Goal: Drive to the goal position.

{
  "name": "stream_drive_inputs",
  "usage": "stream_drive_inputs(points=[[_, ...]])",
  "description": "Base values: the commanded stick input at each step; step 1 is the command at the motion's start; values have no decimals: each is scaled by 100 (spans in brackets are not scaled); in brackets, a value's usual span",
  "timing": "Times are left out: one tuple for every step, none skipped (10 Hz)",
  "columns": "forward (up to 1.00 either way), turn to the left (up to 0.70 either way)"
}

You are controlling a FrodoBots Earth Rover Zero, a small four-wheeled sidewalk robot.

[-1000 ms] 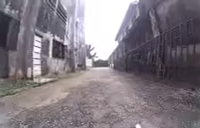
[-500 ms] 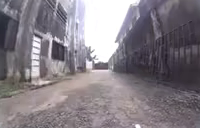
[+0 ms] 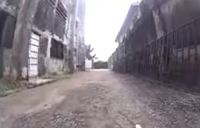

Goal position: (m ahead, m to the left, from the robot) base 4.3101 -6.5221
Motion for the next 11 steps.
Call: stream_drive_inputs(points=[[30, 0], [30, 0], [30, 0], [30, 0], [30, 0], [30, 0], [30, 0], [30, 0], [30, 0], [30, 0], [30, 0]])
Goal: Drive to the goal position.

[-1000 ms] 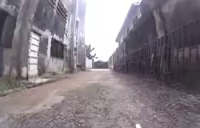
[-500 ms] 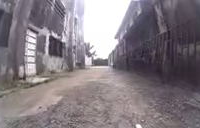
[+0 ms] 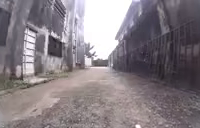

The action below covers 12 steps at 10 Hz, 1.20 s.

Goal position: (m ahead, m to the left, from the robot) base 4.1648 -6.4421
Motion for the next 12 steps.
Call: stream_drive_inputs(points=[[30, 0], [30, 0], [30, 0], [30, 0], [30, 0], [30, 0], [30, 0], [30, 0], [30, 0], [30, 0], [30, 0], [30, 0]])
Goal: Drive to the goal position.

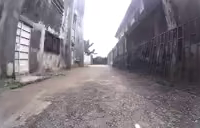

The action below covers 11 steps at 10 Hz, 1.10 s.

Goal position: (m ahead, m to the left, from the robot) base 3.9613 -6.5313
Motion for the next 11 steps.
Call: stream_drive_inputs(points=[[30, 0], [30, 0], [30, 0], [30, 0], [30, 0], [30, 0], [30, 0], [30, 0], [30, 0], [30, 0], [30, 0]])
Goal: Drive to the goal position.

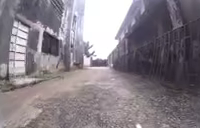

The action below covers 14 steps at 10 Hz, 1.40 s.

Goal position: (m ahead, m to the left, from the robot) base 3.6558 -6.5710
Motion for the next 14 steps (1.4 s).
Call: stream_drive_inputs(points=[[30, 0], [30, 0], [30, 0], [30, 0], [30, 0], [30, 0], [30, 0], [30, 0], [30, 0], [30, 0], [30, 0], [30, 0], [30, 0], [30, 0]])
